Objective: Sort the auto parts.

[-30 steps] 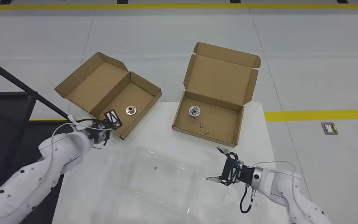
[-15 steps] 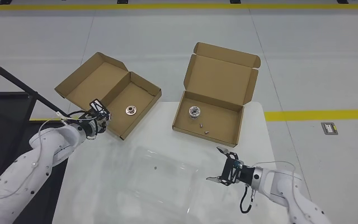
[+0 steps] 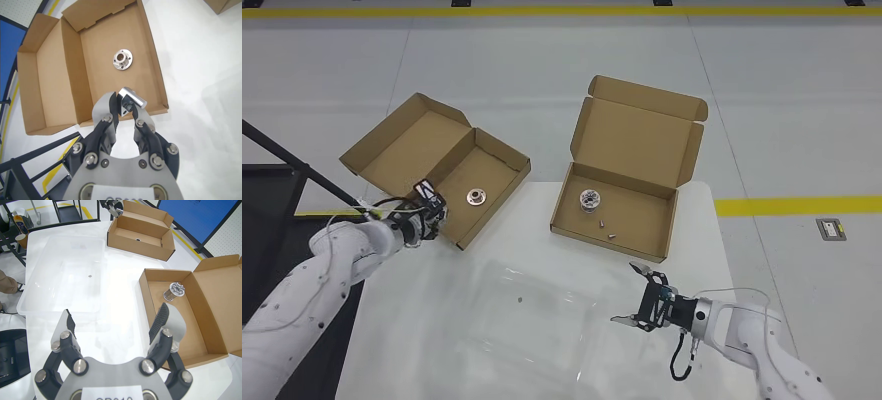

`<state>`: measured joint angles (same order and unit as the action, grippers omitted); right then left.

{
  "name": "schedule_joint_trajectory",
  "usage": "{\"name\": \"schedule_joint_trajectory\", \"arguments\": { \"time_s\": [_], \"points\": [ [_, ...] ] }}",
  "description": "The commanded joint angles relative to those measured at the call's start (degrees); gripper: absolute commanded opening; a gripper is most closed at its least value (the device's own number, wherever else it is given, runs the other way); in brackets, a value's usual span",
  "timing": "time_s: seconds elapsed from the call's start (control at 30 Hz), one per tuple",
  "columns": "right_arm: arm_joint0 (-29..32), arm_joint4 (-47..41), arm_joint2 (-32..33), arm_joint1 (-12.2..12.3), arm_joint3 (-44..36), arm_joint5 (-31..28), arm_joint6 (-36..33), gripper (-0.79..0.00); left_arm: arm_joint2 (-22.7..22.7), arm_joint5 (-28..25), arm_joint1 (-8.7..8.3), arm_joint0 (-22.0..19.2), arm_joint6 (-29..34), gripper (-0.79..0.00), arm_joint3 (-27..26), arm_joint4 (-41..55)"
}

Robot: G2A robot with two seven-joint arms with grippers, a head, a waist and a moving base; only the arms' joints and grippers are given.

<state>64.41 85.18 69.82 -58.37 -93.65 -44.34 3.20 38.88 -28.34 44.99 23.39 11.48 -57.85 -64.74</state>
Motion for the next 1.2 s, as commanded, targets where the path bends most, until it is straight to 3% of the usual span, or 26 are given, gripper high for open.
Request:
{"name": "schedule_joint_trajectory", "arguments": {
  "time_s": [0.0, 0.3, 0.5, 0.67, 1.03, 1.07, 1.1, 1.13, 1.17],
  "points": [
    [0.0, 0.0, 0.0, 0.0, 0.0, 0.0, 0.0, 0.0, -1.26, 0.26, 1.63, -1.39, -0.73, -0.785, 3.31, -1.46],
    [0.0, 0.0, 0.0, 0.0, 0.0, 0.0, 0.0, 0.0, -5.44, -3.81, 8.45, -5.65, -2.05, -0.785, 13.77, -2.72],
    [0.0, 0.0, 0.0, 0.0, 0.0, 0.0, 0.0, 0.0, -6.94, -7.5, 11.92, -7.61, -3.15, -0.785, 18.77, -4.95],
    [0.0, 0.0, 0.0, 0.0, 0.0, 0.0, 0.0, 0.0, -7.15, -11.0, 13.62, -8.57, -4.87, -0.785, 21.43, -7.31],
    [0.0, 0.0, 0.0, 0.0, 0.0, 0.0, 0.0, 0.0, -5.9, -17.92, 15.48, -8.81, -7.38, -0.785, 23.37, -10.57],
    [0.0, 0.0, 0.0, 0.0, 0.0, 0.0, 0.0, 0.0, -5.83, -18.4, 15.61, -8.8, -7.03, -0.748, 23.3, -10.96],
    [0.0, 0.0, 0.0, 0.0, 0.0, 0.0, 0.0, 0.0, -5.67, -18.52, 15.75, -8.74, -6.83, -0.505, 23.24, -11.19],
    [0.0, 0.0, 0.0, 0.0, 0.0, 0.0, 0.0, 0.0, -5.42, -18.46, 15.89, -8.65, -6.76, -0.132, 23.27, -11.19],
    [0.0, 0.0, 0.0, 0.0, 0.0, 0.0, 0.0, 0.0, -5.2, -18.46, 16.01, -8.54, -6.68, 0.0, 23.25, -11.29]
  ]
}}
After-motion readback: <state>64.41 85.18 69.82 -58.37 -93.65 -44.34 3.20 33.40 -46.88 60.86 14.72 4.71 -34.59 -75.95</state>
